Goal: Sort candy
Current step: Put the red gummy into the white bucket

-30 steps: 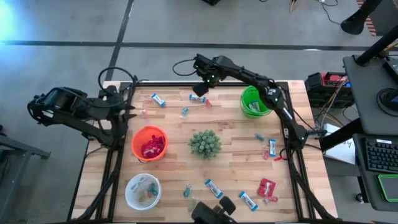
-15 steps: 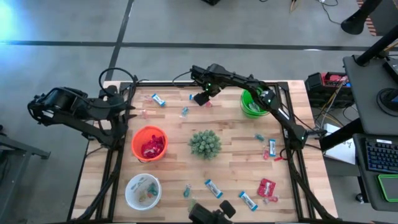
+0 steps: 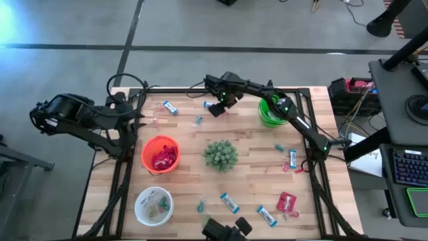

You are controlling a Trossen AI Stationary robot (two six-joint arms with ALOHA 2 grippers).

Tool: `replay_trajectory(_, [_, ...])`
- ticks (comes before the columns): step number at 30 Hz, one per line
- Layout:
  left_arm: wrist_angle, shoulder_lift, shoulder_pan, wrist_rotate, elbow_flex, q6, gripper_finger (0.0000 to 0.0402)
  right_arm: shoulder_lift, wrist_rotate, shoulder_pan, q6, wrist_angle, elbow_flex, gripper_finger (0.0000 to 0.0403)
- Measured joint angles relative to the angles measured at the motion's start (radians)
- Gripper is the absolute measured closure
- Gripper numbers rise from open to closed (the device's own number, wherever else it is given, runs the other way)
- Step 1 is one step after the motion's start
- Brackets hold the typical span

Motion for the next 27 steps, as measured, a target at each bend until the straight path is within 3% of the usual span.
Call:
replay_trajectory(16, [-0.004,0.000,0.000,0.001,0.000,-0.006,0.0283,0.041,-0.028,-0.002,0.001,0.015,-0.002,0.0239])
replay_trajectory(20, [-0.004,0.000,0.000,0.001,0.000,-0.006,0.0283,0.040,-0.028,-0.003,0.001,0.014,-0.003,0.0282])
replay_trajectory(25, [-0.004,0.000,0.000,0.001,0.000,-0.006,0.0283,0.037,-0.032,-0.009,-0.002,-0.004,-0.003,0.0378])
replay_trajectory(27, [-0.004,0.000,0.000,0.001,0.000,-0.006,0.0283,0.037,-0.032,-0.009,-0.008,-0.016,-0.003,0.0386])
